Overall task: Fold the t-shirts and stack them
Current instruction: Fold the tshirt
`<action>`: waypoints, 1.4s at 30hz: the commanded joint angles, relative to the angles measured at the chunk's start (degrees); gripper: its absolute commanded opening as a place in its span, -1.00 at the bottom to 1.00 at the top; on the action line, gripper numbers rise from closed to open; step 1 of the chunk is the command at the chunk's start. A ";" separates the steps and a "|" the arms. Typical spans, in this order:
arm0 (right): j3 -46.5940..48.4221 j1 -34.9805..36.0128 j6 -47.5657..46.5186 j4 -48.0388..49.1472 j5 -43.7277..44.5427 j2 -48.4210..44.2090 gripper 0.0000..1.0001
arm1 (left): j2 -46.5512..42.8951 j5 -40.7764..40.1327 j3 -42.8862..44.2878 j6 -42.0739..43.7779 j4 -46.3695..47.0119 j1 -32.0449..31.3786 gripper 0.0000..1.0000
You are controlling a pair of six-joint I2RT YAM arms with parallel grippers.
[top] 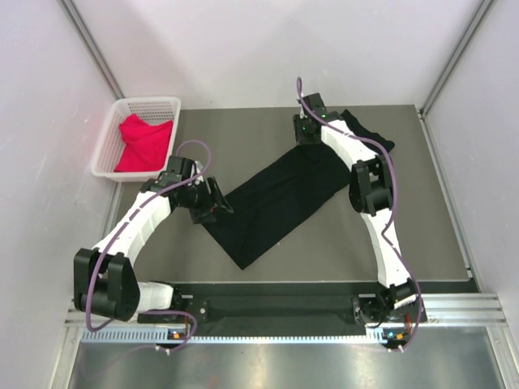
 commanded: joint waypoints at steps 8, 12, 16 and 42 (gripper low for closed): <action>5.35 0.85 -2.79 1.18 1.23 0.85 -0.21 | -1.35 0.85 -0.41 1.08 1.29 0.39 0.37; 5.62 0.85 -2.52 1.44 0.97 1.64 -0.25 | -0.74 0.85 0.03 1.17 1.47 0.39 0.36; 5.53 0.85 -2.43 1.36 0.62 2.26 -0.29 | -0.03 0.85 0.21 1.08 1.73 0.48 0.36; 7.73 -0.03 1.25 2.67 0.88 2.44 -0.90 | 1.29 1.56 0.82 1.08 2.61 1.09 0.36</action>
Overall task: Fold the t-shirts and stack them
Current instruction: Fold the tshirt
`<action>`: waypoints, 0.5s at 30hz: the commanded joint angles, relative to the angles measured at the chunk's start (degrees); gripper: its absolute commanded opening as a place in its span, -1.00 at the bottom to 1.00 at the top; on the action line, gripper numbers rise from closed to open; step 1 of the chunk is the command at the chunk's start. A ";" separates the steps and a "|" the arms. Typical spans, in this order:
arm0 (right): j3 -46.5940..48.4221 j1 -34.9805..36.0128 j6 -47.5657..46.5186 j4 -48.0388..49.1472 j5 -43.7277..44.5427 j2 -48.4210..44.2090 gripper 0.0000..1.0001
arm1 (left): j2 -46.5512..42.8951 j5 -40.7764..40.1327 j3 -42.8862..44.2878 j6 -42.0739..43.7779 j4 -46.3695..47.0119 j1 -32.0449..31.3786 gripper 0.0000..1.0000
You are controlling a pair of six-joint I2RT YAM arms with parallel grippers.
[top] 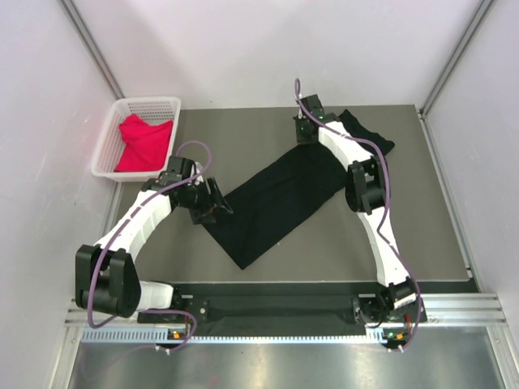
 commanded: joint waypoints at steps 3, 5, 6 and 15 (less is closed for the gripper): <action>-0.45 -1.76 7.82 4.24 -1.13 -6.25 -0.92 | 0.02 1.45 1.13 0.47 2.96 0.46 0.36; -7.10 -2.90 11.60 6.88 -2.19 -10.99 -0.93 | 0.11 1.98 1.13 0.38 3.49 0.46 0.37; -9.58 -4.13 15.36 8.11 -2.54 -12.66 -0.93 | -0.07 2.41 1.22 0.38 3.49 0.46 0.37; -45.78 -8.09 34.01 30.96 -3.70 -32.17 -1.00 | 0.10 4.52 2.01 1.87 3.84 0.55 0.37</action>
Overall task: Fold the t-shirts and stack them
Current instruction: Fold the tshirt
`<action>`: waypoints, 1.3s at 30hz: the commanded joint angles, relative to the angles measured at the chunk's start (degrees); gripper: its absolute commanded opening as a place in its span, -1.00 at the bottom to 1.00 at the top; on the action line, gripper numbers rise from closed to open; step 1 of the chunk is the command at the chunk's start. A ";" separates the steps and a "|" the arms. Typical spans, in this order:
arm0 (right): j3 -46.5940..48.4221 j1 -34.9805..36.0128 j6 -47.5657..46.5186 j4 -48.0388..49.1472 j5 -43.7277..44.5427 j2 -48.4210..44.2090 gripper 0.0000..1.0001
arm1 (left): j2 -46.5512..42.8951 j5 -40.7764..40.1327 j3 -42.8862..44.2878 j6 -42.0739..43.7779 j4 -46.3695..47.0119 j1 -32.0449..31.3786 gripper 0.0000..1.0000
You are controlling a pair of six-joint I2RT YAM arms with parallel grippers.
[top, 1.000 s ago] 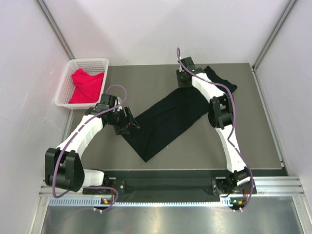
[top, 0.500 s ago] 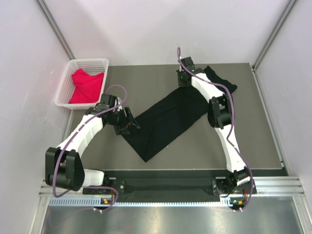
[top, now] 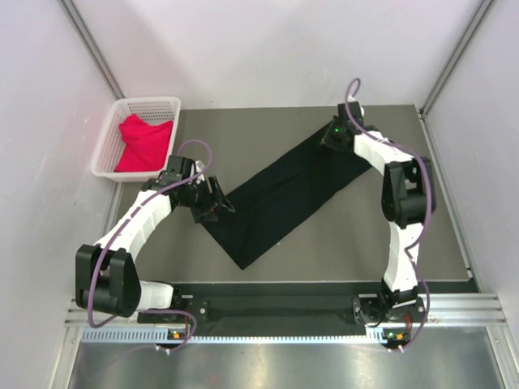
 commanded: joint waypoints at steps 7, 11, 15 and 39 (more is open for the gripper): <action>-27.10 -0.03 20.40 21.06 5.51 -17.96 -0.97 | 0.67 3.86 1.66 2.44 2.64 1.01 0.37; -33.26 -0.12 22.18 20.45 6.49 -20.44 -0.85 | 0.68 4.56 1.13 2.53 2.99 1.53 0.37; -32.75 -1.69 17.87 18.86 5.00 -20.53 -0.46 | 0.85 4.82 0.34 2.09 3.61 1.97 0.37; 32.29 2.96 -15.80 -21.22 22.47 16.29 -0.01 | 4.36 5.09 -1.94 -3.53 8.35 2.41 0.37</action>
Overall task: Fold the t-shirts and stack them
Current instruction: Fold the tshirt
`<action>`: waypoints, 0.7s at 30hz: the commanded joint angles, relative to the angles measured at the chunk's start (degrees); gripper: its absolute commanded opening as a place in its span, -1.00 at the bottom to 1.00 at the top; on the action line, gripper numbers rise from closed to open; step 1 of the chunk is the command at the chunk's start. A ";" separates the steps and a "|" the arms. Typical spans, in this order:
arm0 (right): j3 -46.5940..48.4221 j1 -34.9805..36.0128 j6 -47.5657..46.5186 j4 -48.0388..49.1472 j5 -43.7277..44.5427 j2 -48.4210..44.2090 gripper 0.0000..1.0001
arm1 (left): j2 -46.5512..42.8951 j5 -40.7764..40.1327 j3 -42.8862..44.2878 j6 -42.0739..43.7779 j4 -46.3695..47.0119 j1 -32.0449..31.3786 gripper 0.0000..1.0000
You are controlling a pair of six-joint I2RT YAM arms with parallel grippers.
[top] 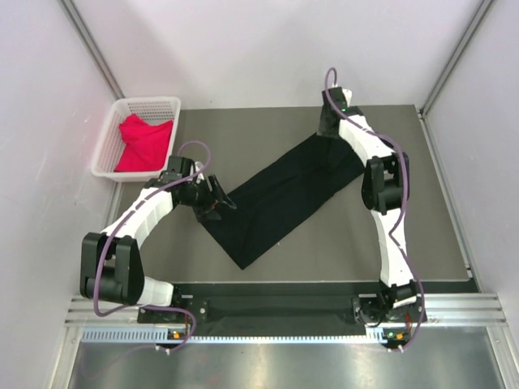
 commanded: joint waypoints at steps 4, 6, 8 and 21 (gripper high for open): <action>3.16 4.03 -6.69 0.40 10.45 3.00 -0.04 | 1.18 1.35 -0.50 -0.93 3.22 0.43 0.37; 3.60 4.66 -8.19 1.03 13.80 3.87 -0.09 | 1.18 1.44 -0.68 -0.85 3.22 0.43 0.37; 4.65 5.19 -10.13 1.47 16.34 5.10 -0.13 | 1.27 1.44 -0.94 -0.85 3.22 0.43 0.37; 7.37 5.19 -12.86 0.85 20.66 8.71 -0.27 | 1.09 1.35 -1.47 -0.49 3.04 0.69 0.37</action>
